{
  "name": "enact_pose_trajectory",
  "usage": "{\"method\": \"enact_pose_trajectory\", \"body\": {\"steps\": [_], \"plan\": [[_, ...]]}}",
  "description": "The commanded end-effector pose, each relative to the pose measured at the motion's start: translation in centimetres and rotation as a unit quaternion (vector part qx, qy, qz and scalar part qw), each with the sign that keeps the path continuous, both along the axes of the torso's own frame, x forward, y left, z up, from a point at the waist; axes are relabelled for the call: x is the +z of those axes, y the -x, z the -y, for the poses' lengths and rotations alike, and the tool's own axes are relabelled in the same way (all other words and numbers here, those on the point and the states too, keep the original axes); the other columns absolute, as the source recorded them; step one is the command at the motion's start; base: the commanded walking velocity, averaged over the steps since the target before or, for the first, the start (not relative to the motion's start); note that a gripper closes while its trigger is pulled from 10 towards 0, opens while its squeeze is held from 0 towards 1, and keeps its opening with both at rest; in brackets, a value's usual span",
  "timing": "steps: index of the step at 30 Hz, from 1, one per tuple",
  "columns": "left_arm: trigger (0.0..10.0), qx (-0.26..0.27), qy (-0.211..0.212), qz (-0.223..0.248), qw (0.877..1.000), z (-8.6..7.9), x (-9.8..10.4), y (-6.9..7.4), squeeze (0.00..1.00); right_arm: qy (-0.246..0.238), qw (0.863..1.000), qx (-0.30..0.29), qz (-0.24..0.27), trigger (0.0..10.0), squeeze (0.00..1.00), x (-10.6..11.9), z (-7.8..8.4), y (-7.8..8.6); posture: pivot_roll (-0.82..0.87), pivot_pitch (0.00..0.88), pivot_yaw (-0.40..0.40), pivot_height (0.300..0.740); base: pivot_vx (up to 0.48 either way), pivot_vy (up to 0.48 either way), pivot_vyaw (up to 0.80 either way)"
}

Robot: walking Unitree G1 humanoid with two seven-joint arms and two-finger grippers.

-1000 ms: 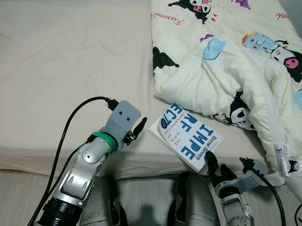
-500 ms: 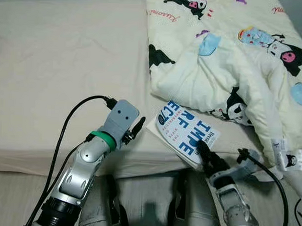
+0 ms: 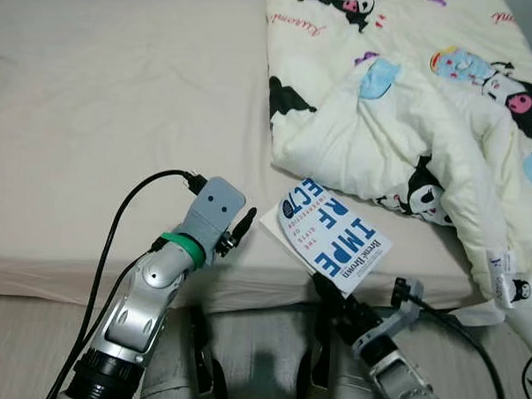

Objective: Clean up the room

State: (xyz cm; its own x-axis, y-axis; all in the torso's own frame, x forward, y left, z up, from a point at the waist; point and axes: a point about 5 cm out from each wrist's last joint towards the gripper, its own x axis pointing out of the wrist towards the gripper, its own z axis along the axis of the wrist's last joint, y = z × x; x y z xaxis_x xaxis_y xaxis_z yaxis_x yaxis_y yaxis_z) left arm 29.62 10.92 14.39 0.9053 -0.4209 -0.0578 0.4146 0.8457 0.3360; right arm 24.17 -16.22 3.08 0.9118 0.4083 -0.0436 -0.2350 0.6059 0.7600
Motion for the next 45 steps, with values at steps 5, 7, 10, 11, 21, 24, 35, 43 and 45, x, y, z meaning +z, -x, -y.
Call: {"method": "enact_pose_trajectory", "body": {"steps": [5,7,10,11,21,24,35,43,45], "plan": [[10.0,-0.004,-0.005,-0.007,1.0,0.0,-0.3,0.2,0.0,-0.033,0.998,-0.033,0.036,10.0,0.0,1.8,0.5,-1.5,0.03,0.189,0.101,0.583,0.0,0.0,0.0],[10.0,-0.004,-0.005,-0.008,1.0,0.0,-0.3,0.3,0.0,-0.044,0.998,-0.037,0.037,10.0,0.0,2.1,0.6,-1.6,0.03,0.189,0.102,0.583,0.0,0.0,0.0],[10.0,-0.004,-0.007,-0.009,1.0,0.0,-0.3,0.3,0.0,-0.061,0.996,-0.055,0.033,10.0,0.0,2.1,0.9,-2.0,0.03,0.188,0.103,0.583,0.0,0.0,0.0],[10.0,-0.003,-0.007,-0.008,1.0,-0.1,-0.3,0.3,0.0,-0.075,0.995,-0.063,0.025,10.0,0.0,1.9,0.9,-2.2,0.03,0.187,0.105,0.583,0.0,0.0,0.0],[10.0,-0.004,-0.01,-0.007,1.0,-0.2,-0.1,0.2,0.0,-0.179,0.982,-0.063,0.01,10.0,0.0,1.9,-1.5,-4.1,0.05,0.184,0.118,0.583,0.0,0.0,0.0],[10.0,-0.003,-0.012,-0.008,1.0,-0.4,-0.1,0.2,0.0,-0.196,0.978,-0.073,0.013,8.7,0.0,2.3,-1.6,-4.8,0.06,0.183,0.12,0.583,0.0,0.0,0.0],[10.0,-0.001,-0.015,-0.01,1.0,-0.6,-0.1,0.2,0.0,-0.22,0.964,-0.146,0.041,0.0,0.0,3.8,0.2,-7.2,0.06,0.172,0.123,0.583,0.0,0.0,0.0],[10.0,-0.001,-0.015,-0.01,1.0,-0.5,-0.2,0.1,0.0,-0.221,0.955,-0.188,0.053,0.0,0.0,4.3,2.5,-7.6,0.05,0.162,0.121,0.583,0.0,0.0,0.0],[10.0,-0.003,-0.013,-0.01,1.0,-0.4,-0.2,0.0,0.0,-0.226,0.952,-0.201,0.056,0.0,0.0,4.4,3.3,-7.7,0.05,0.157,0.121,0.583,0.0,0.0,0.0]]}}
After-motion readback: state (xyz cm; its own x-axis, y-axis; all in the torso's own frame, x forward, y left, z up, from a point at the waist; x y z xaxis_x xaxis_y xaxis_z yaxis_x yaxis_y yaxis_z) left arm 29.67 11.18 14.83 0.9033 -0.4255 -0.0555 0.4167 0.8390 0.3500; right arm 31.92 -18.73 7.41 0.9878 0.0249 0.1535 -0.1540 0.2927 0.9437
